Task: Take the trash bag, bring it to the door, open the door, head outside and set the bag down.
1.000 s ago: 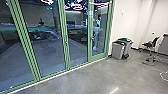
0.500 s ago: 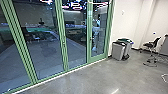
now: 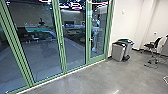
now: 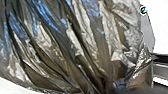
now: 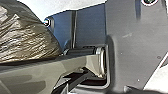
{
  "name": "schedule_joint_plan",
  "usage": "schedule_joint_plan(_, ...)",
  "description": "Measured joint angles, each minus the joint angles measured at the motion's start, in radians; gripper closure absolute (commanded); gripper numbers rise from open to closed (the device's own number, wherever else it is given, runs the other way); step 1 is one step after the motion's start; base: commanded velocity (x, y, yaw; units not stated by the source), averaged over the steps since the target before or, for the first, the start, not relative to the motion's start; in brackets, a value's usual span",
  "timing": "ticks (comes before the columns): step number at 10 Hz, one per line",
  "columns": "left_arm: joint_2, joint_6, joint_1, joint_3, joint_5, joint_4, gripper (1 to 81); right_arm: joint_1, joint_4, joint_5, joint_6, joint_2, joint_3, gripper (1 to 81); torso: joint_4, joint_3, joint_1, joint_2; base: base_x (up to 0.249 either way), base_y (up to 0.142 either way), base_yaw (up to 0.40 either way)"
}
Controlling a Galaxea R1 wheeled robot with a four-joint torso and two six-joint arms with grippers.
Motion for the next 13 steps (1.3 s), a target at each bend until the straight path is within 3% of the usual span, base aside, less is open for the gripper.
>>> schedule_joint_plan(7,0.0,0.0,0.0,0.0,0.0,0.0,81.1,0.0,0.0,0.0,0.0,0.0,0.0,1.0,0.0,0.0,0.0,0.0,0.179,-0.084,0.0)
schedule_joint_plan(13,0.002,0.0,0.0,0.0,0.0,0.0,81.1,0.0,0.0,0.0,0.0,0.002,-0.001,1.0,0.0,0.0,0.0,0.0,0.18,0.0,0.0)
